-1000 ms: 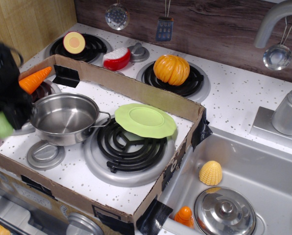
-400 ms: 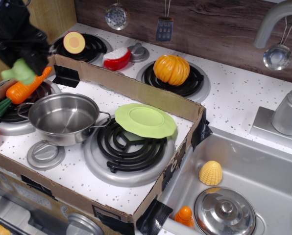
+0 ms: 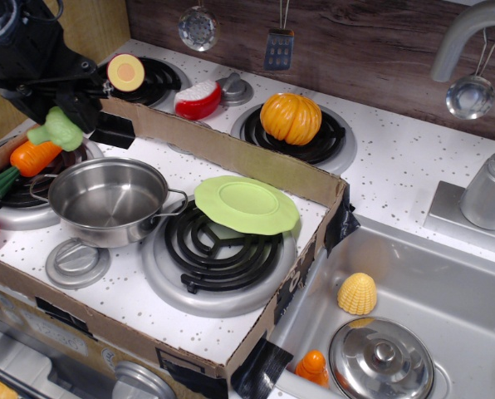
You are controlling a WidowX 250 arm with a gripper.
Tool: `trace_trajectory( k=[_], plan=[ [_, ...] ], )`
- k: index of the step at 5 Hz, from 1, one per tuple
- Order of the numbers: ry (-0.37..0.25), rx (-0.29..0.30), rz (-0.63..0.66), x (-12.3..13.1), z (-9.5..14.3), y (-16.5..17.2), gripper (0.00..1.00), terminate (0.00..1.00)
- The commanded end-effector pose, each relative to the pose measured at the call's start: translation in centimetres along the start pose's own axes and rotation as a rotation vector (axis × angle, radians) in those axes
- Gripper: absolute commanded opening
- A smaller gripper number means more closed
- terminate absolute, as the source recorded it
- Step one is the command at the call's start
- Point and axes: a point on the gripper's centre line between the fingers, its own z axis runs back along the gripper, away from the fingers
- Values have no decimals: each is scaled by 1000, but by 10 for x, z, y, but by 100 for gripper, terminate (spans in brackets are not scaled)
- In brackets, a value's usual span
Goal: Put broccoli in pot
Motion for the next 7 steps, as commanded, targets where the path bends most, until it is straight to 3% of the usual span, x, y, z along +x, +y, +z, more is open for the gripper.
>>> trace_trajectory(
  k=[1,7],
  plan=[
    [-58,-26,4,9,-1,-14,100,0],
    [-52,-8,14,8,6,-15,100,0]
  ],
)
